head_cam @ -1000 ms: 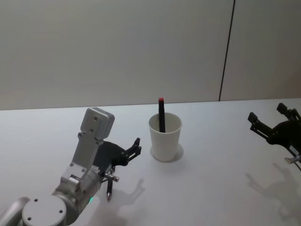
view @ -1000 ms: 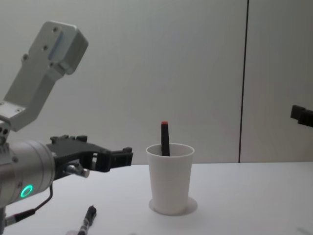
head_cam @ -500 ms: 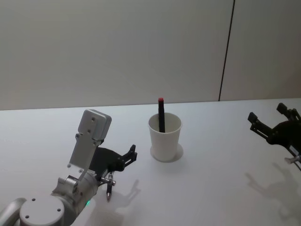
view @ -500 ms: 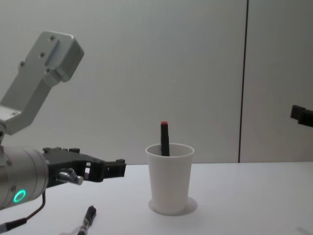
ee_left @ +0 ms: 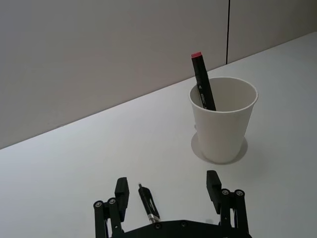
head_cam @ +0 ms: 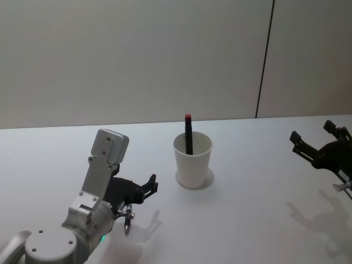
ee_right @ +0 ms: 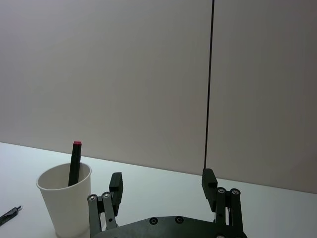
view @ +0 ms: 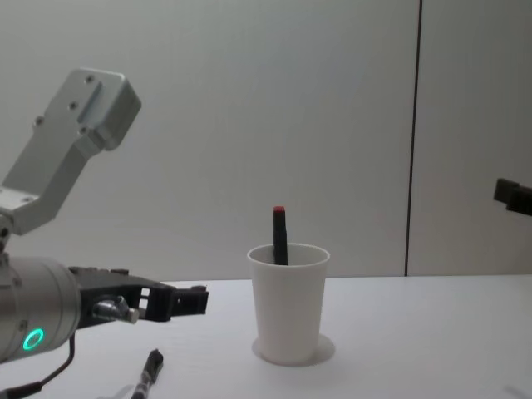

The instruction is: Place the pen into the pen holder.

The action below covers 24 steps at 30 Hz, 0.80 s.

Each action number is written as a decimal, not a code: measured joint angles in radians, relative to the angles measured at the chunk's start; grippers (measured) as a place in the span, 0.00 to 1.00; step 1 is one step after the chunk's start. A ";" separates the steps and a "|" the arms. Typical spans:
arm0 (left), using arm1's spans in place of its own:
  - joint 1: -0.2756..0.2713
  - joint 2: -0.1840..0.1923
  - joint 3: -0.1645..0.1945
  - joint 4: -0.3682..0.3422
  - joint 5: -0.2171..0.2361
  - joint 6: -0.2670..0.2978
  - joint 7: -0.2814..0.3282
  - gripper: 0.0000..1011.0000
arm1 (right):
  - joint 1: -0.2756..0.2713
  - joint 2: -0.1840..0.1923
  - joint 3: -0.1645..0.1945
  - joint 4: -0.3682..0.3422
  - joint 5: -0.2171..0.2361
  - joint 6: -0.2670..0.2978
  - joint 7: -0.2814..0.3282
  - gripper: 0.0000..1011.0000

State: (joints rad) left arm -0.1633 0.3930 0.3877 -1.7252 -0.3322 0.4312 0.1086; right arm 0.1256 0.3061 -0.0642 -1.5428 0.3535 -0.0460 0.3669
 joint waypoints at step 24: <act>0.014 -0.035 0.002 0.004 -0.016 0.114 0.052 0.99 | 0.000 0.000 0.000 0.000 0.000 0.000 0.000 0.99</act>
State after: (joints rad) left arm -0.1495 0.3578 0.3898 -1.7214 -0.3481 0.5449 0.1604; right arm 0.1256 0.3061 -0.0642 -1.5427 0.3535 -0.0460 0.3669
